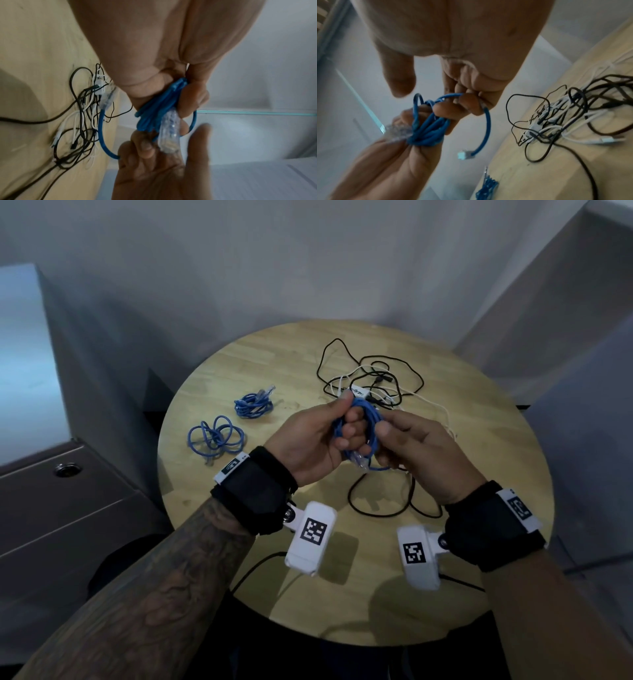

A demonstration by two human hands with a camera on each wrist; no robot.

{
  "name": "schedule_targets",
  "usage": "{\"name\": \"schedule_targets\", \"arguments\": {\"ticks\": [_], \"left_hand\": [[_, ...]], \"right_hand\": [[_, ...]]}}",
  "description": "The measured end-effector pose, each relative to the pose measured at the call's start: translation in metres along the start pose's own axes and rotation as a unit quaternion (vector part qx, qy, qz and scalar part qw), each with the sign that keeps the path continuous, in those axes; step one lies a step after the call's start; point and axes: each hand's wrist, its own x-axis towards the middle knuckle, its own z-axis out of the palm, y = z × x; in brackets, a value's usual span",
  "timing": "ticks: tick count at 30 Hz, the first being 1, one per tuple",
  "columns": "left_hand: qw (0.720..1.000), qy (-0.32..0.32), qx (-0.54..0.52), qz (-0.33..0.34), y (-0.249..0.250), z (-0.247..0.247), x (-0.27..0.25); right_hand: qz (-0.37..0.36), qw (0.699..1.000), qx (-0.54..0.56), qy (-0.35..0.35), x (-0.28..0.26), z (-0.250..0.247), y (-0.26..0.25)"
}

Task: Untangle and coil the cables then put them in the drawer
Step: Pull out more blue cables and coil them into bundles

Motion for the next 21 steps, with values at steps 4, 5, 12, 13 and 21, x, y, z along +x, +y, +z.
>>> {"name": "schedule_targets", "arguments": {"ticks": [4,5,12,13,21], "left_hand": [[1.000,-0.022,-0.005,-0.005,-0.003,-0.003,0.000],[1.000,-0.026,-0.006,-0.005,-0.003,-0.003,-0.001],[0.992,-0.008,0.123,0.032,0.006,-0.010,-0.004],[0.992,0.005,0.118,0.033,0.004,-0.008,-0.003],[0.989,0.072,0.117,0.048,-0.010,0.008,0.003]], "right_hand": [[-0.034,0.998,-0.058,0.011,-0.001,-0.005,0.001],[-0.036,0.998,-0.055,0.007,-0.001,-0.006,0.000],[-0.056,0.994,-0.092,0.025,-0.003,-0.008,-0.006],[-0.057,0.993,-0.095,0.038,-0.003,-0.007,-0.005],[-0.060,0.984,-0.133,0.105,0.000,0.000,0.005]]}}
